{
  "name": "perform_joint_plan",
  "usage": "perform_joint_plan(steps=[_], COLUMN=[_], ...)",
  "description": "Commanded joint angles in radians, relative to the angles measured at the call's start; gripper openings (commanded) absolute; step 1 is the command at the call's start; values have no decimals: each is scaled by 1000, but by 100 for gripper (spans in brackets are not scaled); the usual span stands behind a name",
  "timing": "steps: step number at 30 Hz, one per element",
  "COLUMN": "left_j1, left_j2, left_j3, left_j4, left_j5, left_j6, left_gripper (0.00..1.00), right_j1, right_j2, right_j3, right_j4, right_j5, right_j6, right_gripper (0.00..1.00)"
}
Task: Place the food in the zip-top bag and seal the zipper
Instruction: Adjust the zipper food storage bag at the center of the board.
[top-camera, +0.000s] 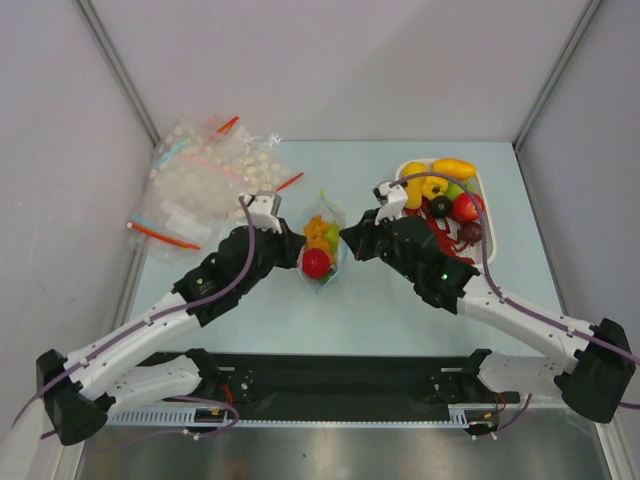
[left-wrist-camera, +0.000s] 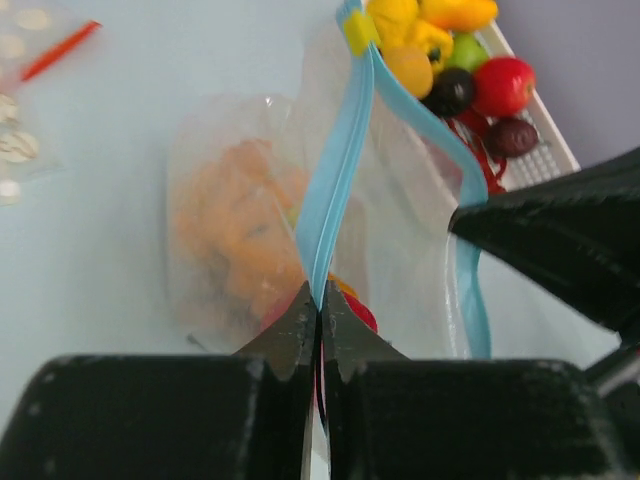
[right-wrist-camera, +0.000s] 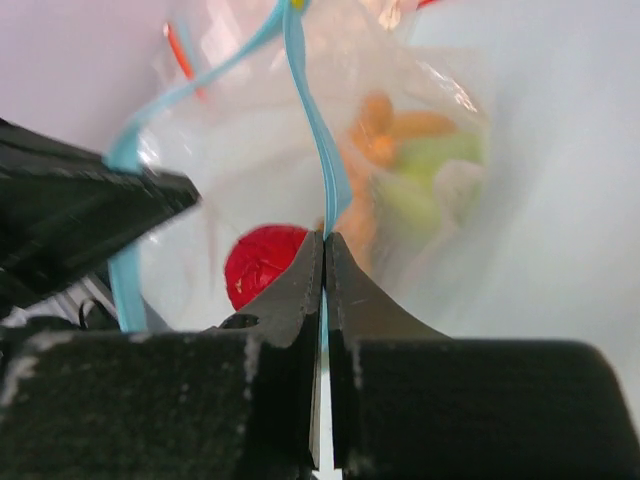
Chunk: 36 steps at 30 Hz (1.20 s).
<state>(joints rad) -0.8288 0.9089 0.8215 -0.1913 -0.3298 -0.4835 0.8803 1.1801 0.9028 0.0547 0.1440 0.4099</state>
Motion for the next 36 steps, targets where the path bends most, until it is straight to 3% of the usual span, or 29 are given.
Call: perform_joint_plan(steps=[1, 8, 13, 18, 22, 28, 31, 34, 36], left_j1=[2, 2, 2, 2, 2, 2, 2, 2, 2], left_j2=[77, 176, 159, 90, 30, -121, -175, -131, -87], left_j3=[64, 128, 122, 82, 50, -16, -67, -42, -9], left_j4=[59, 29, 26, 75, 98, 110, 165, 126, 74], left_j5=[211, 302, 281, 287, 267, 91, 71, 64, 40], left_j6=[62, 66, 60, 62, 65, 62, 54, 54, 51], left_gripper=[6, 8, 9, 10, 10, 9, 12, 14, 23], right_j1=[-30, -40, -55, -58, -58, -58, -61, -76, -84], right_j2=[-89, -243, -312, -375, -332, -175, -151, -145, -146], right_j3=[-53, -125, -151, -212, -194, -108, -82, -82, -85], right_j4=[102, 185, 183, 284, 241, 174, 122, 105, 111], right_j5=[3, -23, 20, -14, 19, -64, -25, -14, -30], right_j6=[50, 35, 32, 33, 41, 41, 40, 46, 55], right_gripper=[0, 0, 0, 0, 0, 0, 0, 0, 0])
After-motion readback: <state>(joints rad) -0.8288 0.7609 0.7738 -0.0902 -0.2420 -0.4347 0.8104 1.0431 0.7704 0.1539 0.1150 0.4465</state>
